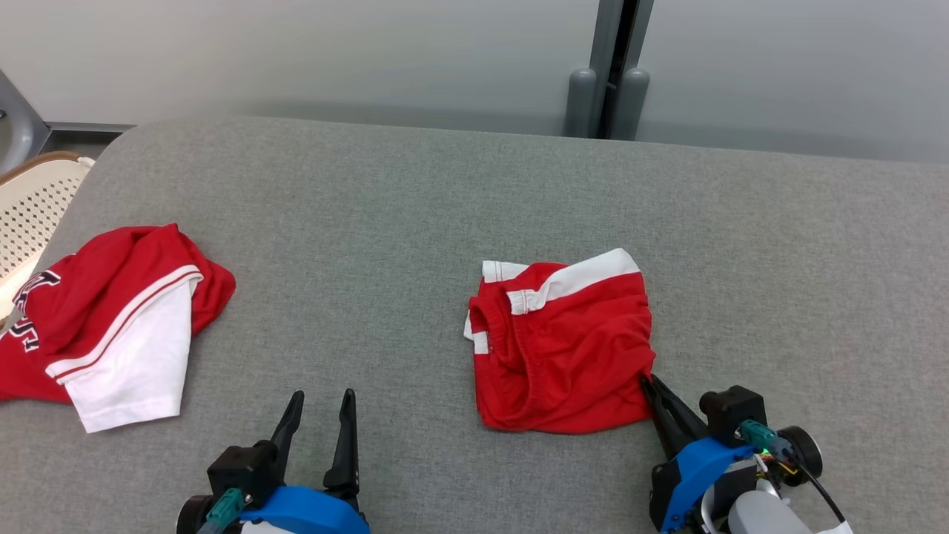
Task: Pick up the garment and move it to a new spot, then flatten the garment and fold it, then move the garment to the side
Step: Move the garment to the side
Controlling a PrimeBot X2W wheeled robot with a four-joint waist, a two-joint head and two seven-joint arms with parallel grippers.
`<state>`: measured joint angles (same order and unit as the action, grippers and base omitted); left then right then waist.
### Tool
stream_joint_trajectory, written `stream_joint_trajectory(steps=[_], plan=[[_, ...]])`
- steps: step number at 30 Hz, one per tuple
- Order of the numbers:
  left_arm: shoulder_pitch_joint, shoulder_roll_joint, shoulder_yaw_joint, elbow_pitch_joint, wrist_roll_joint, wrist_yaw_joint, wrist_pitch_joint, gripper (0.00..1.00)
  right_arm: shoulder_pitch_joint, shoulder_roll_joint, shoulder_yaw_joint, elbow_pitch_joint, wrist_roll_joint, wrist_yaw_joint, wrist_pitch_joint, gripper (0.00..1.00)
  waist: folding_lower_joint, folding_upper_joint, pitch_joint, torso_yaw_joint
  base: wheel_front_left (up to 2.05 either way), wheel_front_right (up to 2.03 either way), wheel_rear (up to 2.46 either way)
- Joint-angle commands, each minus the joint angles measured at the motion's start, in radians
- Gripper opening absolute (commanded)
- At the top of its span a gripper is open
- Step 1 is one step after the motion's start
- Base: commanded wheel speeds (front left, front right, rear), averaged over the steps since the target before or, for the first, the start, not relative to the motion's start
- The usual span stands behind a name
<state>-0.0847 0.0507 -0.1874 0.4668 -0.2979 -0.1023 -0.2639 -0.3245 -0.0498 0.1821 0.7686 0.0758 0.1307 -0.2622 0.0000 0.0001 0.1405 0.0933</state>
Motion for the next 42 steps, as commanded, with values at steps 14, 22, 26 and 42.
stream_joint_trajectory(steps=[14,22,26,42], plan=[[0.012,0.0,0.001,0.004,0.001,-0.009,-0.001,1.0,0.203,-0.003,-0.035,-0.197,0.034,0.0,-0.003,0.0,0.0,-0.0001,-0.032,-0.036,0.0,0.0,0.0],[0.032,0.0,0.021,0.009,0.009,-0.009,-0.001,1.0,0.295,-0.004,-0.088,-0.19,0.03,0.0,-0.002,1.0,0.0,-0.0001,-0.051,-0.067,0.0,0.0,0.0],[0.026,0.0,0.033,0.007,0.015,-0.006,-0.001,1.0,0.278,-0.003,-0.124,-0.26,0.063,0.0,-0.002,1.0,0.0,-0.0001,-0.053,-0.076,0.0,0.0,0.0],[-0.018,0.0,0.046,-0.02,0.109,-0.018,-0.001,1.0,0.154,-0.002,-0.272,-0.347,0.059,0.0,-0.002,1.0,0.0,-0.0001,-0.05,-0.072,0.0,0.0,0.0]])
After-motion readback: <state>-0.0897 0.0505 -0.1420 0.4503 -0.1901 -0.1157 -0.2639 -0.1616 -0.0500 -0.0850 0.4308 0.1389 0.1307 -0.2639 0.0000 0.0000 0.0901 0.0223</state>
